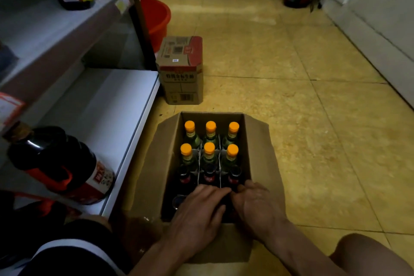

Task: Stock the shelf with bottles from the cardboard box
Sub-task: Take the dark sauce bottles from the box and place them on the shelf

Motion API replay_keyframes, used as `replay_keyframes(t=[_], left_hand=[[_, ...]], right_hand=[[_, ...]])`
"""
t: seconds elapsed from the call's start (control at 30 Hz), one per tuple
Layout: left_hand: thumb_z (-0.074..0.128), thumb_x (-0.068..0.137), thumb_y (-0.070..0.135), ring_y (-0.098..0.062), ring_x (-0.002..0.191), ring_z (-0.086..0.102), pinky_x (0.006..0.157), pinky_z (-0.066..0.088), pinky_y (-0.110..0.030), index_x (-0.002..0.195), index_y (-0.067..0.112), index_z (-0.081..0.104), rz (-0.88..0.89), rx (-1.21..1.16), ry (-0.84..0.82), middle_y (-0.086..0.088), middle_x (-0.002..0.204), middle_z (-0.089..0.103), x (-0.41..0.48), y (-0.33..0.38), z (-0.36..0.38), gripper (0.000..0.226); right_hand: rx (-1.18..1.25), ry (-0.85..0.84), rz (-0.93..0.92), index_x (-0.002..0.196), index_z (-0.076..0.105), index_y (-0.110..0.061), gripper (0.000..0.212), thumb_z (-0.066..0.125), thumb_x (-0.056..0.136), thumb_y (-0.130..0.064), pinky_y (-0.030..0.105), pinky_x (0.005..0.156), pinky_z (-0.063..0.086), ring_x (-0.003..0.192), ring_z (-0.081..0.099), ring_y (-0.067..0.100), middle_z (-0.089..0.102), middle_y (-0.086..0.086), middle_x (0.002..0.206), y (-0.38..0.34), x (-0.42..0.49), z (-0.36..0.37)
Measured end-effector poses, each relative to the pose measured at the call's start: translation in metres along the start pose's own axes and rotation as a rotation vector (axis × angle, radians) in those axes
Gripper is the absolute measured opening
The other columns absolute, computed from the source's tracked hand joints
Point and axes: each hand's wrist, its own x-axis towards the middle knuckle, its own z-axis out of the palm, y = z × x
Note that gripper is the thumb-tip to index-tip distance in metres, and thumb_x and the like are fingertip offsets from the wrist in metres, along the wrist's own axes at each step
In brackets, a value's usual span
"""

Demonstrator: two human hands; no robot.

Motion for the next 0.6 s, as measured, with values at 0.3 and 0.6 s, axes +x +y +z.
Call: replay_keyframes(t=[0.3, 0.6], left_hand=[[0.054, 0.100, 0.036, 0.005, 0.133, 0.033, 0.116, 0.033, -0.023, 0.154, 0.048, 0.027, -0.174, -0.137, -0.131, 0.022, 0.145, 0.044, 0.001, -0.015, 0.007, 0.062], [0.072, 0.079, 0.061, -0.009, 0.135, 0.046, 0.112, 0.044, -0.043, 0.142, 0.072, 0.021, -0.308, -0.395, -0.189, 0.027, 0.145, 0.048, 0.011, -0.006, 0.004, 0.082]], right_hand=[[0.081, 0.052, -0.083, 0.125, 0.057, -0.020, 0.035, 0.046, 0.099, -0.040, 0.035, 0.101, 0.044, 0.113, 0.058, 0.028, 0.067, 0.006, 0.120, 0.007, 0.002, -0.001], [0.537, 0.579, -0.032, 0.091, 0.062, -0.032, 0.027, 0.049, 0.083, -0.054, 0.012, 0.061, 0.034, 0.081, 0.046, -0.002, 0.047, -0.027, 0.079, 0.016, -0.015, -0.048]])
